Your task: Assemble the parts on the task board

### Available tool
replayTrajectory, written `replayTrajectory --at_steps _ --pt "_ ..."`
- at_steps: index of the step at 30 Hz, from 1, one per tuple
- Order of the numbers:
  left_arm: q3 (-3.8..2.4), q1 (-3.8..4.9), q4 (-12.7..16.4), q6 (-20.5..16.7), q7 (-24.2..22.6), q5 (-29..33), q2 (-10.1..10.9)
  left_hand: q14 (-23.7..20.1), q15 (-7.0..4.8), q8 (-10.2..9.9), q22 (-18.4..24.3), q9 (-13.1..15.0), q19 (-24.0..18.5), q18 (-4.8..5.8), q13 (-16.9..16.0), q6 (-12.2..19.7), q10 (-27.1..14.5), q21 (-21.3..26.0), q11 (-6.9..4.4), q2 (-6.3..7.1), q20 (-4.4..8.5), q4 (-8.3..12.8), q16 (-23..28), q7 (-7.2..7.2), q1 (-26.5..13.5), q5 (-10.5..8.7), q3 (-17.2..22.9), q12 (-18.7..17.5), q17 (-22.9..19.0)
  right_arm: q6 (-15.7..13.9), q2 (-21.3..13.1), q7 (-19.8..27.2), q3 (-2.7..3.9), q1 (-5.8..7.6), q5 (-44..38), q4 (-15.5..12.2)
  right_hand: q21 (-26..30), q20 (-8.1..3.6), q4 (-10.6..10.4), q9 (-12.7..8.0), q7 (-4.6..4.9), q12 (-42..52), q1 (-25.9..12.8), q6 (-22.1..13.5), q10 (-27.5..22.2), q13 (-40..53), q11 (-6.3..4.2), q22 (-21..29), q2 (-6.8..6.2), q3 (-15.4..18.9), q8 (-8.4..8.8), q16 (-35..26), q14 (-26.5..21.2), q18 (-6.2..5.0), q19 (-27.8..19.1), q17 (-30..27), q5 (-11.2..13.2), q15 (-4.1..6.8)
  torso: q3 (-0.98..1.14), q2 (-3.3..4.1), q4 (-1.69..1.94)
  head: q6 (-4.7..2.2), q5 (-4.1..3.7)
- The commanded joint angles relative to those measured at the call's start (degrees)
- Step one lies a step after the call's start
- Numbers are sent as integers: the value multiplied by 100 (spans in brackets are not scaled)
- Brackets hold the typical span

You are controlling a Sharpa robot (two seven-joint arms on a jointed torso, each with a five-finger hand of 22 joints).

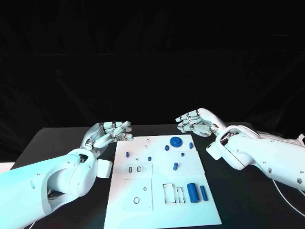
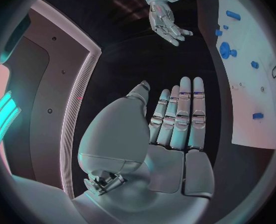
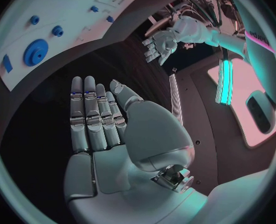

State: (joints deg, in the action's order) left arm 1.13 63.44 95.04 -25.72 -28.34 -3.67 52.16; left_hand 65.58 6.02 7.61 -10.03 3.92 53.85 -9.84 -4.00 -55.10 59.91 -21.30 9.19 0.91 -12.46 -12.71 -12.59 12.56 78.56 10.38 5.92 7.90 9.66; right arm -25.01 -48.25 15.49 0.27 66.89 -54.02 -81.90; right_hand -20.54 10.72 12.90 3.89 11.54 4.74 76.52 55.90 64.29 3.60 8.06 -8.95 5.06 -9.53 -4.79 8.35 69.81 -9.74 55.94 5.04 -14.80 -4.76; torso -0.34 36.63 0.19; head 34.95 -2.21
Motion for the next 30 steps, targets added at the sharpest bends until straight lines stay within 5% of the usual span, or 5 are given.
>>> replayTrajectory --at_steps 1,5,13,22,30 --pt "-23 28 249 431 112 22 109 46 3 -40 -15 -11 80 -69 2 -55 41 -58 -3 -2 11 49 69 -11 52 -9 0 -52 24 426 1 -856 23 81 -2386 -36 -975 -392 124 9 -216 -99 -35 536 625 4 -263 -522 -218 -186 0 305 1066 -61 665 269 169 352 -21 227 58 -28 -74" --pt "-47 61 518 469 152 272 248 95 -10 -82 -35 -14 183 -68 6 -73 67 -111 -9 0 31 67 102 -15 54 -10 -23 -107 70 770 22 -1393 49 180 -3336 -84 -1566 -522 108 6 -303 -113 -97 650 757 9 -361 -874 -329 -204 46 620 1603 -68 886 561 187 491 -31 369 112 -39 -150" --pt "-66 139 953 522 211 439 486 118 -16 -96 -41 -15 211 -67 6 -81 75 -126 -11 3 39 74 109 -18 53 -10 -33 -127 89 1220 128 -2000 67 333 -4262 -119 -2410 -601 -18 -1 -396 -127 -267 662 635 2 -392 -1412 -496 -409 113 1783 1683 -63 973 1350 241 587 -55 578 190 -84 -224" --pt "-70 166 1107 542 239 464 553 129 -18 -113 -46 -16 234 -65 8 -83 77 -139 -11 13 44 85 123 -18 54 -11 -47 -149 106 1433 284 -2173 71 374 -4675 -59 -4491 -587 -289 4 -400 -116 -351 586 441 6 -363 -3952 -729 -812 112 3534 1620 252 1595 2602 294 560 -95 722 241 -94 -268" --pt "-71 168 1131 546 254 467 561 131 -18 -117 -48 -16 240 -65 9 -82 77 -142 -11 14 46 89 126 -16 56 -11 -49 -155 109 1531 372 -2157 72 377 -4780 -17 -5098 -558 -481 8 -382 -123 -310 565 376 2 -375 -4741 -862 -995 109 4499 1570 351 1748 3542 327 523 -122 793 259 -84 -292"
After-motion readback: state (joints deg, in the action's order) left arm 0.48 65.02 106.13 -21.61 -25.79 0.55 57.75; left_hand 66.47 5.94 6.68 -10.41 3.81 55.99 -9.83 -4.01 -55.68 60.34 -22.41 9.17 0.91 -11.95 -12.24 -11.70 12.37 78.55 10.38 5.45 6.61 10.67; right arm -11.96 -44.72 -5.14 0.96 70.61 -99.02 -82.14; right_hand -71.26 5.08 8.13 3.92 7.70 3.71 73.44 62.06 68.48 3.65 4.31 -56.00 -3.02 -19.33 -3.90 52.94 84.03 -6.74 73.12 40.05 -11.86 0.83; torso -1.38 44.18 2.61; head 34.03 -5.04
